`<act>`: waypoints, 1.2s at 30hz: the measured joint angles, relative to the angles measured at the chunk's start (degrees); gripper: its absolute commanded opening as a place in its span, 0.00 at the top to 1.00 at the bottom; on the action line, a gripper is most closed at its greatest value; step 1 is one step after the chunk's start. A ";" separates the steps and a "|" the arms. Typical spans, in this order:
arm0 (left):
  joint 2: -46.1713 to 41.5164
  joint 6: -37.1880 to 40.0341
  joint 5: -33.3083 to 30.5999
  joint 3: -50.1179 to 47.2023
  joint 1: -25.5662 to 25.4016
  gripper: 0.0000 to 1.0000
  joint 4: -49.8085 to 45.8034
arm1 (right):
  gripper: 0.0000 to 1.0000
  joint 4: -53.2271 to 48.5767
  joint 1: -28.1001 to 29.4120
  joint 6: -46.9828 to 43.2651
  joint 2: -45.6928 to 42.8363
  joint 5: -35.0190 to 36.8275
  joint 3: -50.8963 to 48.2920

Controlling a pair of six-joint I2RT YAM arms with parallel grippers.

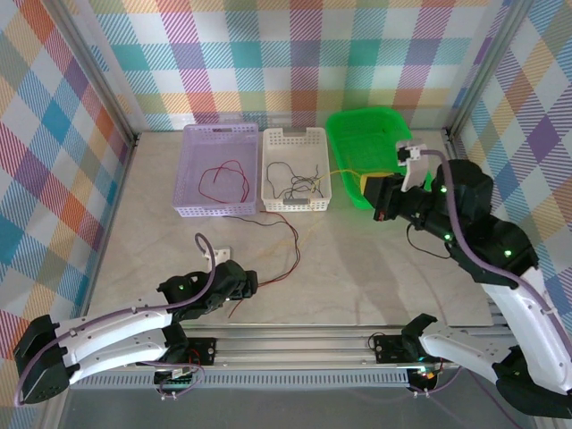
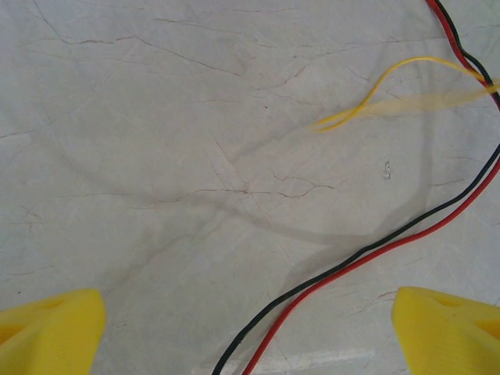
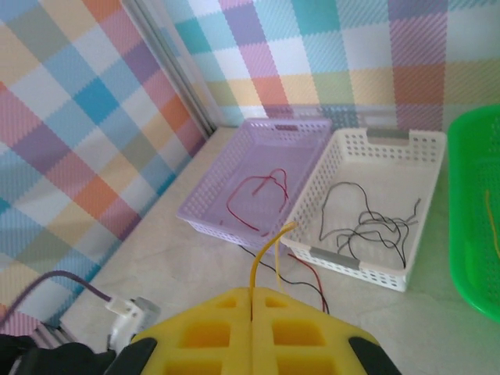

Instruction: Untangle the cables

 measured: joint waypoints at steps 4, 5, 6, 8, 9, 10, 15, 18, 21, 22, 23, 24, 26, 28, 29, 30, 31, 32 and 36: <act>1.64 0.02 0.96 0.02 0.00 0.06 1.53 | 1.00 -2.34 -0.02 -0.20 1.40 -0.48 6.93; 2.14 0.02 1.18 0.02 -0.02 0.06 1.95 | 1.00 -3.21 0.00 -0.33 2.08 -0.46 9.14; 2.64 0.02 1.40 0.02 -0.04 0.06 2.38 | 1.00 -3.82 -0.02 -0.46 2.80 -0.46 11.19; 3.87 0.02 1.86 0.11 -0.22 0.06 3.23 | 1.00 -5.29 0.00 -0.92 4.55 -0.28 16.13; 4.50 0.02 2.10 0.11 -0.37 0.06 3.76 | 1.00 -5.84 -0.02 -1.20 5.27 -0.24 18.10; 5.29 0.02 2.36 0.11 -0.59 0.06 4.39 | 1.00 -6.64 0.00 -1.51 6.27 -0.04 20.68; 11.26 0.04 2.84 1.40 -2.91 0.06 6.84 | 1.00 -10.54 0.00 -3.08 11.65 0.92 33.51; 15.26 0.13 2.75 3.10 -4.55 0.06 7.61 | 1.00 -12.72 0.00 -4.39 14.67 2.05 40.22; 19.28 0.26 2.19 5.35 -6.01 0.06 8.26 | 1.00 -14.58 0.00 -5.99 17.27 4.09 45.46; 20.17 0.28 2.14 5.88 -6.32 0.06 8.55 | 1.00 -15.04 0.00 -6.49 17.94 4.83 46.80; 20.94 0.28 1.90 6.45 -6.56 0.06 8.59 | 1.00 -15.45 0.00 -7.21 18.71 5.75 48.13; 21.44 0.28 1.75 6.84 -6.69 0.06 8.63 | 1.00 -15.98 0.00 -7.80 19.47 6.80 49.44; 21.62 0.28 1.25 7.23 -6.73 0.06 8.61 | 1.00 -16.31 0.00 -9.16 20.72 8.85 51.36; 21.62 0.28 0.70 7.41 -6.73 0.06 8.57 | 1.00 -16.20 0.00 -10.64 21.42 11.50 52.22; 21.62 0.28 0.50 7.41 -6.73 0.06 8.55 | 1.00 -16.09 0.00 -11.34 21.70 12.85 52.52; 21.62 0.28 0.24 7.41 -6.73 0.06 8.52 | 1.00 -15.78 0.00 -12.07 21.94 14.14 52.87; 21.62 0.26 0.02 7.41 -6.73 0.06 8.39 | 1.00 -15.34 0.00 -12.50 22.14 15.21 53.13; 21.62 0.26 -0.26 7.41 -6.73 0.06 8.33 | 1.00 -14.71 0.00 -13.16 22.36 16.44 53.55; 21.62 0.24 -0.79 7.41 -6.73 0.07 7.74 | 1.00 -11.72 0.00 -14.97 22.86 20.04 56.08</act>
